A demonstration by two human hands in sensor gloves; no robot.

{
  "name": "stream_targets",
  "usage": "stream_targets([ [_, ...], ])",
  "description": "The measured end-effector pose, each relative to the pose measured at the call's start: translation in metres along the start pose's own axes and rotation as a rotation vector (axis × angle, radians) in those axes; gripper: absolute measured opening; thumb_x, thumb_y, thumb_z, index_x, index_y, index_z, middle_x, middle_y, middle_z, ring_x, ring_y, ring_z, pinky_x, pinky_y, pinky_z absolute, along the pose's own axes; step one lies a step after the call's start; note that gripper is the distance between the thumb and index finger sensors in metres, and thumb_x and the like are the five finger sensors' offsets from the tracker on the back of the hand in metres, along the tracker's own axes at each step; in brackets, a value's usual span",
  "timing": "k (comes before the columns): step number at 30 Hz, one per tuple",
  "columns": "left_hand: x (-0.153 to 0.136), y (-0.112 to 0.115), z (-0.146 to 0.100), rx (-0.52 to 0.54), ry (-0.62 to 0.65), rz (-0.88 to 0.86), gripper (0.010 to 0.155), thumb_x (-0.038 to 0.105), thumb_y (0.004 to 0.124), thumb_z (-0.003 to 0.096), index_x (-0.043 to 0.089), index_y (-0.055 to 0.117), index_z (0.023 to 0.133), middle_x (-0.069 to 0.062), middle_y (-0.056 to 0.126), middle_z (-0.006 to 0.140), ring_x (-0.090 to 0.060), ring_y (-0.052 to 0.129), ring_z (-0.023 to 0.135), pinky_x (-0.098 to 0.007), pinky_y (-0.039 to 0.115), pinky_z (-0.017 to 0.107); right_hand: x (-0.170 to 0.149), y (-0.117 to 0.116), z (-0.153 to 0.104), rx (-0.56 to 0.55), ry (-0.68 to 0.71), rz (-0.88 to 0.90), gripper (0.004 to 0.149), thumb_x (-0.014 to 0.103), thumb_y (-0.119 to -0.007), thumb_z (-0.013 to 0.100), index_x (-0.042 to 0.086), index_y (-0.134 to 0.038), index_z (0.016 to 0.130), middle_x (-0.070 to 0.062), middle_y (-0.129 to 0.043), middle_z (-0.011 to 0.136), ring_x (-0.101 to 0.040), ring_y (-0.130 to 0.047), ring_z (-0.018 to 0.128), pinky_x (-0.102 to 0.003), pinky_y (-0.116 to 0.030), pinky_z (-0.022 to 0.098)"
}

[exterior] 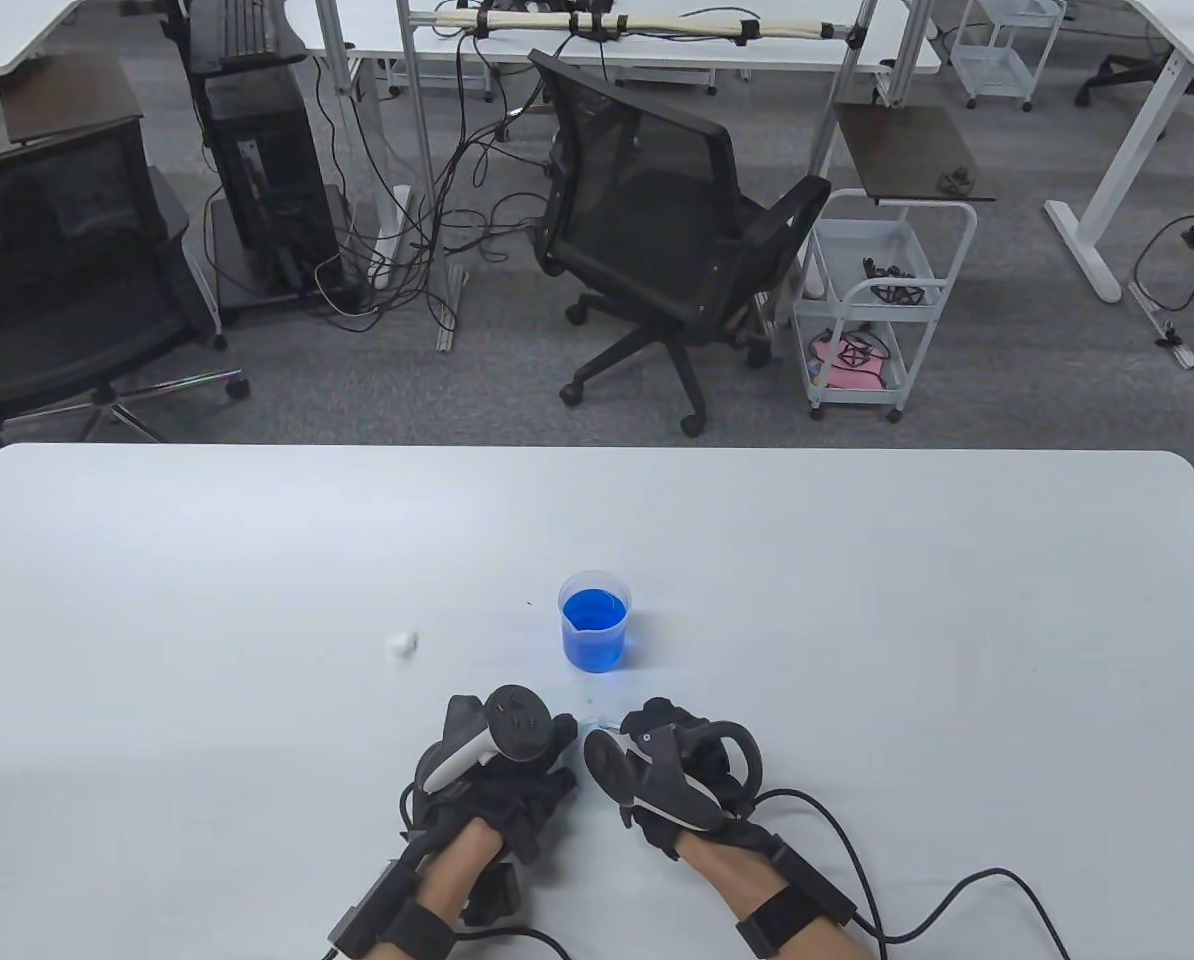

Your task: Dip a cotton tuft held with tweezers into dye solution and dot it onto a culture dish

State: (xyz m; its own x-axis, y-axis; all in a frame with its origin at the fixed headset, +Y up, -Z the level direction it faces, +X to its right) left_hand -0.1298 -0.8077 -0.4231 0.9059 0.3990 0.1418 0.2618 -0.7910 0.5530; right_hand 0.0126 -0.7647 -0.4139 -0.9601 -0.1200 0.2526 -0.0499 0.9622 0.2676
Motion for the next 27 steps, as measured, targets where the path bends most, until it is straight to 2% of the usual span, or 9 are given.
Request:
stream_targets([
  [3,0.000,0.000,0.000,0.000,0.000,0.000,0.064,0.037,0.066,0.0643,0.028,0.031,0.117,-0.025,0.013,0.123,-0.055,0.011,0.105,-0.077,0.015,0.067,0.004,-0.007,-0.001,0.025,0.014,-0.021,0.039,0.030,-0.090,0.026,0.004,-0.105,0.051,-0.024,-0.102,0.049,-0.014,-0.097,0.016,-0.030,-0.088,0.005],
  [4,0.000,0.000,0.000,0.000,0.000,0.000,0.064,0.037,0.066,0.0642,0.028,0.031,0.117,-0.025,0.014,0.123,-0.055,0.011,0.105,-0.076,0.015,0.067,0.004,-0.008,-0.001,0.024,0.016,-0.021,0.043,0.029,-0.090,0.027,-0.002,-0.105,0.051,-0.024,-0.102,0.049,-0.015,-0.097,0.016,-0.030,-0.088,0.005],
  [5,0.000,0.000,0.000,0.000,-0.001,0.000,0.064,0.037,0.066,0.0642,0.029,0.031,0.117,-0.025,0.013,0.123,-0.055,0.011,0.105,-0.077,0.015,0.067,0.005,-0.010,-0.001,0.037,0.017,-0.029,0.038,0.029,-0.090,0.027,0.004,-0.105,0.051,-0.024,-0.102,0.049,-0.015,-0.097,0.017,-0.030,-0.088,0.005],
  [8,0.000,0.000,0.000,0.000,-0.001,0.000,0.064,0.037,0.066,0.0643,0.028,0.031,0.117,-0.025,0.013,0.123,-0.056,0.011,0.105,-0.077,0.015,0.067,0.005,-0.009,-0.002,0.030,0.019,-0.027,0.039,0.030,-0.090,0.026,0.004,-0.105,0.051,-0.024,-0.102,0.049,-0.014,-0.097,0.017,-0.030,-0.088,0.005],
  [19,0.000,0.000,0.000,0.000,-0.001,0.000,0.064,0.037,0.066,0.0643,0.029,0.031,0.117,-0.025,0.013,0.123,-0.055,0.011,0.105,-0.077,0.015,0.067,-0.008,0.021,-0.011,-0.053,-0.011,0.044,0.039,0.029,-0.090,0.026,0.004,-0.105,0.051,-0.024,-0.102,0.049,-0.014,-0.097,0.016,-0.030,-0.088,0.005],
  [27,0.000,0.000,0.000,-0.001,-0.004,-0.005,0.064,0.037,0.066,0.0643,0.029,0.031,0.117,-0.025,0.013,0.123,-0.055,0.011,0.105,-0.077,0.015,0.067,0.001,-0.002,-0.019,0.036,0.024,0.012,0.039,0.029,-0.090,0.026,0.004,-0.105,0.051,-0.024,-0.102,0.049,-0.014,-0.097,0.016,-0.030,-0.088,0.005],
])
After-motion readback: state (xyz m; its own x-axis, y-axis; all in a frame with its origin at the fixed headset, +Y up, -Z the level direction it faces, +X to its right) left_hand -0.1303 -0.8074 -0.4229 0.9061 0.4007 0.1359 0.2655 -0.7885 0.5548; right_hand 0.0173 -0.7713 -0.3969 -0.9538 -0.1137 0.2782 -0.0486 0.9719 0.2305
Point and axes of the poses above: the tracker on the back of each hand, its own x axis roughly to the thumb side, its own z axis roughly from the wrist to the fingertips, y = z × x, the point moved 3 cm from there along z, roughly from the wrist to the fingertips
